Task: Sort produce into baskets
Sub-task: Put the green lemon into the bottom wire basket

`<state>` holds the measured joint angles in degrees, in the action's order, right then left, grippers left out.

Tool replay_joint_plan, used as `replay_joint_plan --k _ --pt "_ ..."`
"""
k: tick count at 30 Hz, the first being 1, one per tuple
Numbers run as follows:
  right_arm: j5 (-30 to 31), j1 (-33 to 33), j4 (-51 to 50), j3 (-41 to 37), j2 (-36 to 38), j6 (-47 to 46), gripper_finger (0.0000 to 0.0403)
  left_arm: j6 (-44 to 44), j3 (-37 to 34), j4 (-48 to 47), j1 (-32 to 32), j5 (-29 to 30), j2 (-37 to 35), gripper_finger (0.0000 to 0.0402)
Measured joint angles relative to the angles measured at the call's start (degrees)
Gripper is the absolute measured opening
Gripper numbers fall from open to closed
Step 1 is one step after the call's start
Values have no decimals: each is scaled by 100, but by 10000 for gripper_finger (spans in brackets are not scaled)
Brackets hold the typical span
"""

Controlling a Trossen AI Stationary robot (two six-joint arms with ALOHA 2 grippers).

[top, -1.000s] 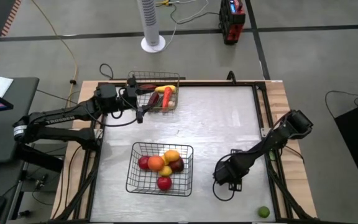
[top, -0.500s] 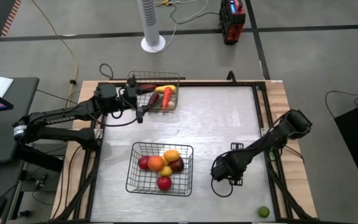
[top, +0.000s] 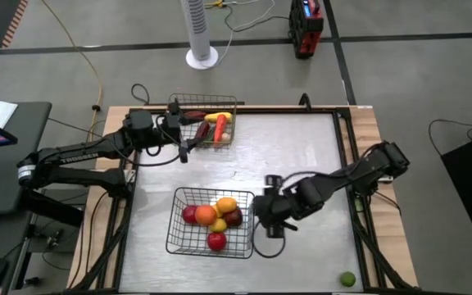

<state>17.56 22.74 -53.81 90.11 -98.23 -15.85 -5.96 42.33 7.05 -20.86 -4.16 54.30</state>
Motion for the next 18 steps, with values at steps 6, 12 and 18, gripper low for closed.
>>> replay_joint_plan --k 6,12,18 --pt "-504 -329 957 -2 -343 865 243 -36 0 -4 0 0 0 279" --pt "-1354 -623 620 -4 -510 769 300 -42 0 -6 0 2 0 279" --pt "-1438 -464 -1526 557 -475 -359 318 -43 0 -7 -1 12 0 279"
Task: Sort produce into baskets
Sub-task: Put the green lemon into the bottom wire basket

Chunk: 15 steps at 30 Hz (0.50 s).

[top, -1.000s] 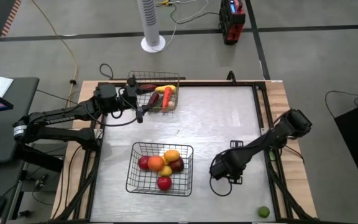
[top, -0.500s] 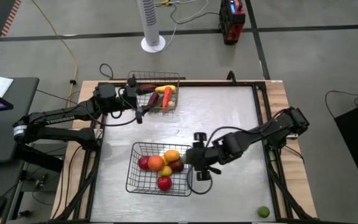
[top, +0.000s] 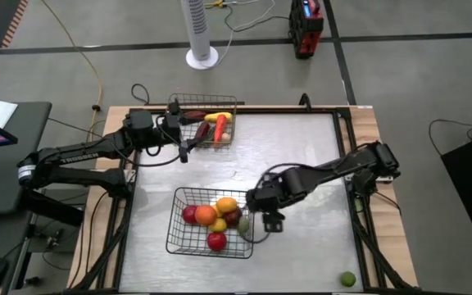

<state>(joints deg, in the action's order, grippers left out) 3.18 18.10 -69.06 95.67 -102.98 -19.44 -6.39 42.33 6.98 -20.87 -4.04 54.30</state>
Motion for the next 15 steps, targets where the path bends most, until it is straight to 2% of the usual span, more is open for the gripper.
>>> replay_joint_plan --k 3,5,11,15 --pt "16 386 -917 9 6 -744 318 -42 0 0 -1 22 0 279" --pt "-90 681 -1185 -160 2 -1189 318 -42 0 0 -1 22 0 279" --pt "-1196 1580 -952 -932 -9 -2689 317 8 0 -24 1 31 0 279" --pt "-2209 2063 -559 -1299 -9 -3832 317 112 0 -29 1 36 0 279"
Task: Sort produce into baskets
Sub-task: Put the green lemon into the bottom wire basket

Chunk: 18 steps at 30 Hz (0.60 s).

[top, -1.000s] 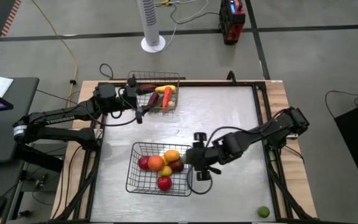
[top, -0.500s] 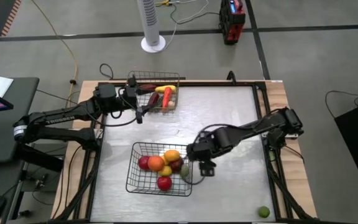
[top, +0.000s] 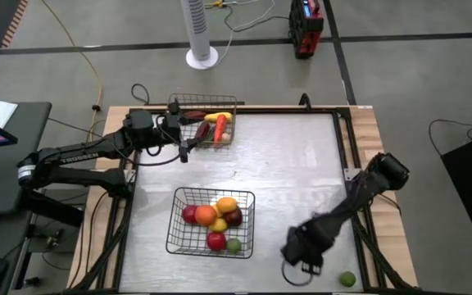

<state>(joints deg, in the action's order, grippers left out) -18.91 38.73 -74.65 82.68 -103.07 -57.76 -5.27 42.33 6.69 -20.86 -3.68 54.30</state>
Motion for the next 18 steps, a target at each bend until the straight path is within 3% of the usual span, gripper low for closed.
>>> replay_joint_plan --k 7,12,18 --pt "-1620 404 954 -215 0 -1975 317 59 0 -1 0 2 0 279" --pt "-1732 646 973 -294 -28 -2179 317 3 0 -150 0 4 2 279" --pt "-1769 944 1949 -1019 -37 -2355 317 -3 0 -146 0 2 2 279"
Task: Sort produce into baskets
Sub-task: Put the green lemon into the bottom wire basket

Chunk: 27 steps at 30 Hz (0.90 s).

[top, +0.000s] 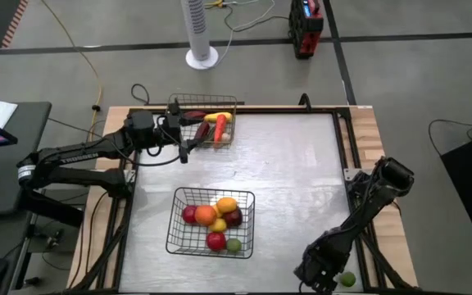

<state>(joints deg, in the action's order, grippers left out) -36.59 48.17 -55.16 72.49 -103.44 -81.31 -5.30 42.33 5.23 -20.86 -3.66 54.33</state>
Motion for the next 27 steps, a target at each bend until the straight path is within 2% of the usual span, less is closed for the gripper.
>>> replay_joint_plan --k 5,12,15,22,27 --pt "-99 252 281 -191 0 -326 317 0 0 0 0 14 0 279" --pt "418 586 302 -191 -125 -539 317 -2 0 2 0 259 0 279" --pt "327 661 312 -191 -422 -202 317 -2 0 3 0 266 0 279" --pt "-398 701 283 -191 -1032 664 317 -2 0 20 0 264 0 279" --pt "-427 699 248 -191 -1129 965 295 -3 0 20 0 263 0 279"
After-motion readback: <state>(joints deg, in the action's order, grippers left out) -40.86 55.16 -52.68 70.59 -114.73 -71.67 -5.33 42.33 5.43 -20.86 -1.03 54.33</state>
